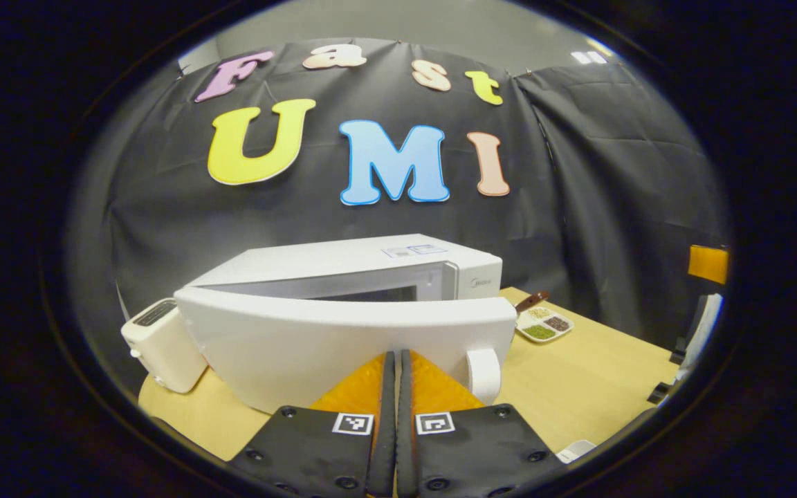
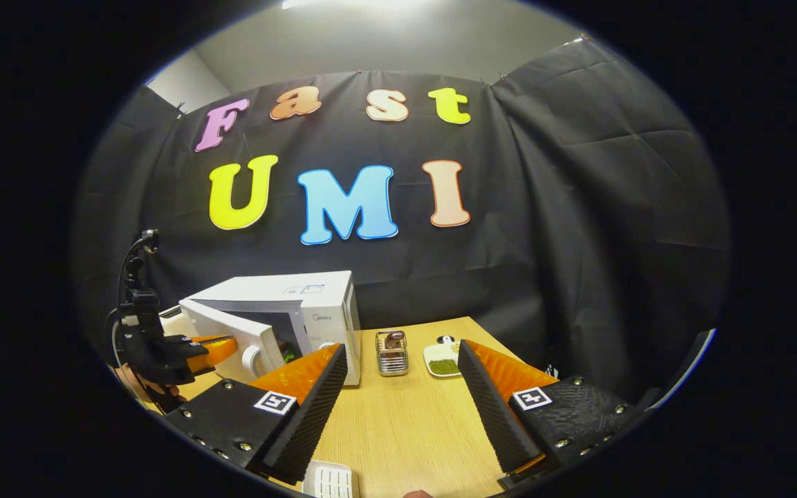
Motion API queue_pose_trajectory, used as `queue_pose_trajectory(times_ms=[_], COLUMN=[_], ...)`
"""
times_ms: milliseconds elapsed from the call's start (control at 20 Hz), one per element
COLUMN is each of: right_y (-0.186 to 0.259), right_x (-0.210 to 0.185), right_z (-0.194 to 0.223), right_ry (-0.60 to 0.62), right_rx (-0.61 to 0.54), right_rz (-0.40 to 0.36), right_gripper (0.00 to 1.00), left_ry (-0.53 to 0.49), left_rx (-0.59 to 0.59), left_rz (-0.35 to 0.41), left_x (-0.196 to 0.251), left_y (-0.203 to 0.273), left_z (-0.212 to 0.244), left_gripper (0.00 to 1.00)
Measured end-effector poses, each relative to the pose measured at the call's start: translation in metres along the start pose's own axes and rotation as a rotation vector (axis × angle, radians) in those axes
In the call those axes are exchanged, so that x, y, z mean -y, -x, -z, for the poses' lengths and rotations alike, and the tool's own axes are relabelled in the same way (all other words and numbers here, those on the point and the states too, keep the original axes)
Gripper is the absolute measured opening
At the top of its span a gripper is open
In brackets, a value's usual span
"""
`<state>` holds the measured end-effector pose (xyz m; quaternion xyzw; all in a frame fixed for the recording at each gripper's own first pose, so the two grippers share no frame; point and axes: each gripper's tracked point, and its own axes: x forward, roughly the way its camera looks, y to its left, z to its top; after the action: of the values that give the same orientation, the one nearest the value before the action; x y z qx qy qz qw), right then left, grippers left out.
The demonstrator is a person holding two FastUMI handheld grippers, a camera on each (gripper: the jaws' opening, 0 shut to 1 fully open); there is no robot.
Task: Open the microwave oven with the left hand, put the food in, and close the microwave oven.
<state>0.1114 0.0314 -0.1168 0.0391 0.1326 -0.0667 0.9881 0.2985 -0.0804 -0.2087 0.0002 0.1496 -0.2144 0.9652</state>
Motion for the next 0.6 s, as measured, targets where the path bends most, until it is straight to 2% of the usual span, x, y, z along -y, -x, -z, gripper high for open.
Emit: queue_pose_trajectory(times_ms=[150, 350, 550, 600], right_y=[0.003, 0.007, 0.011, 0.012], right_x=[0.006, 0.014, 0.017, 0.018], right_z=[0.004, 0.007, 0.008, 0.009], right_ry=[0.002, -0.004, -0.001, -0.001], right_rx=[-0.009, -0.016, -0.024, -0.026], right_rz=[0.052, 0.106, 0.138, 0.142], right_gripper=[0.98, 0.98, 0.98, 0.98], left_ry=[0.008, 0.002, 0.005, 0.015], left_rx=[-0.001, 0.010, 0.015, 0.008], left_rz=[0.008, -0.002, -0.019, -0.025], left_x=[-0.006, -0.013, -0.018, -0.020], left_y=[-0.026, -0.053, -0.072, -0.073], left_z=[-0.003, -0.010, -0.016, -0.013], left_gripper=[0.09, 0.10, 0.05, 0.07])
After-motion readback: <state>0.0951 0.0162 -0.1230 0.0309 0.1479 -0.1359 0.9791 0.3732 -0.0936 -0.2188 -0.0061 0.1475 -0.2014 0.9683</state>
